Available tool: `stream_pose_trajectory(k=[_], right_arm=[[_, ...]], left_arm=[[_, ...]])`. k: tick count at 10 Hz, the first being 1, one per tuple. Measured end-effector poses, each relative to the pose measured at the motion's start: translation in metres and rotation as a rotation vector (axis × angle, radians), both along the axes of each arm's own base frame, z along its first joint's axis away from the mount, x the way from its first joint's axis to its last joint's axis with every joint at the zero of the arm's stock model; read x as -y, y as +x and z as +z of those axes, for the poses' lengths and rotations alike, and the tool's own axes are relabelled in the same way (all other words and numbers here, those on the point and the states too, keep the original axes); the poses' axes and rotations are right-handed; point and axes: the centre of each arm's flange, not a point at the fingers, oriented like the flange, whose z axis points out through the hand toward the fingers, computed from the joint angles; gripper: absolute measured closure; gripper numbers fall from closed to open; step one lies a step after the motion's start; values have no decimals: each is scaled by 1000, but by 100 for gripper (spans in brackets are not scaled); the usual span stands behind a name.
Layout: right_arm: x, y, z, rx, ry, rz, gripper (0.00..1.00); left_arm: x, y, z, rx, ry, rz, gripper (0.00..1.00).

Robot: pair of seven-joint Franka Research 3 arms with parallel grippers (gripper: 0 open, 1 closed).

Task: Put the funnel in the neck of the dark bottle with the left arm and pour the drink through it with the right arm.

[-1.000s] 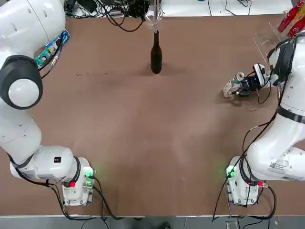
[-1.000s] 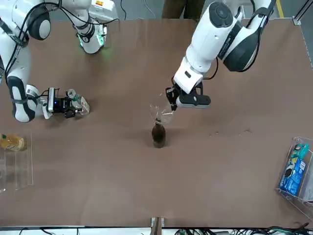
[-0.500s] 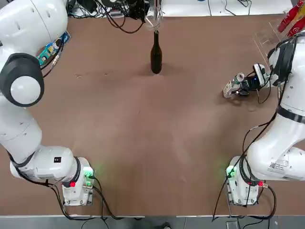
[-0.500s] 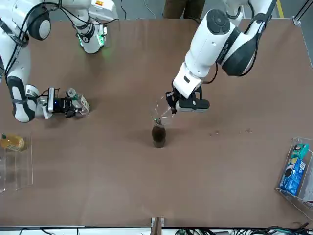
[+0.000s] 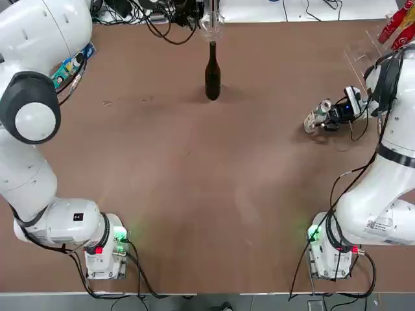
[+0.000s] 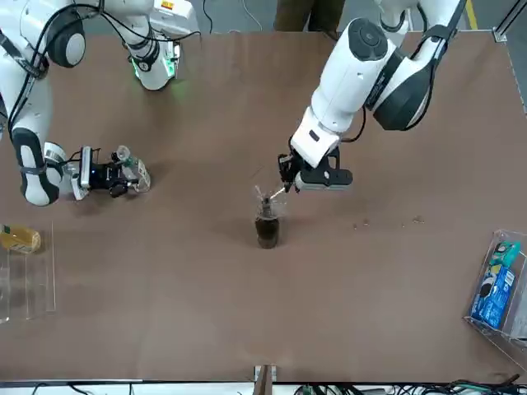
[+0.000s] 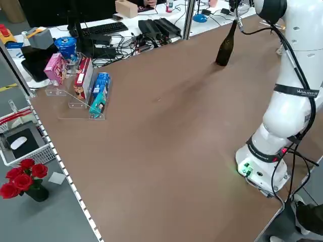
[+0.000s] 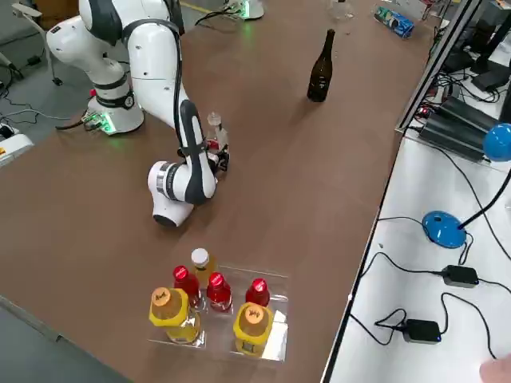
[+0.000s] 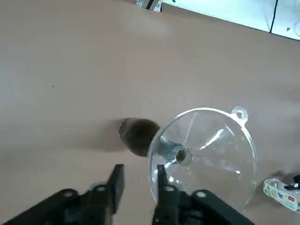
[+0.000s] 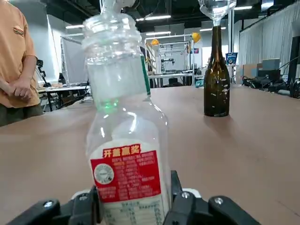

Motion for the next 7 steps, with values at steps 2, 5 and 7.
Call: stream_pose_trajectory(k=[2, 5, 7], right_arm=[[-1, 0, 1, -17, 8, 1, 54], [1, 2, 7, -38, 24, 2, 55], [7, 5, 15, -47, 19, -4, 55]], left_arm=[[-7, 3, 10, 11, 10, 8, 26], [-58, 9, 18, -46, 138, -139, 0], [-118, 24, 24, -68, 103, -268, 2]])
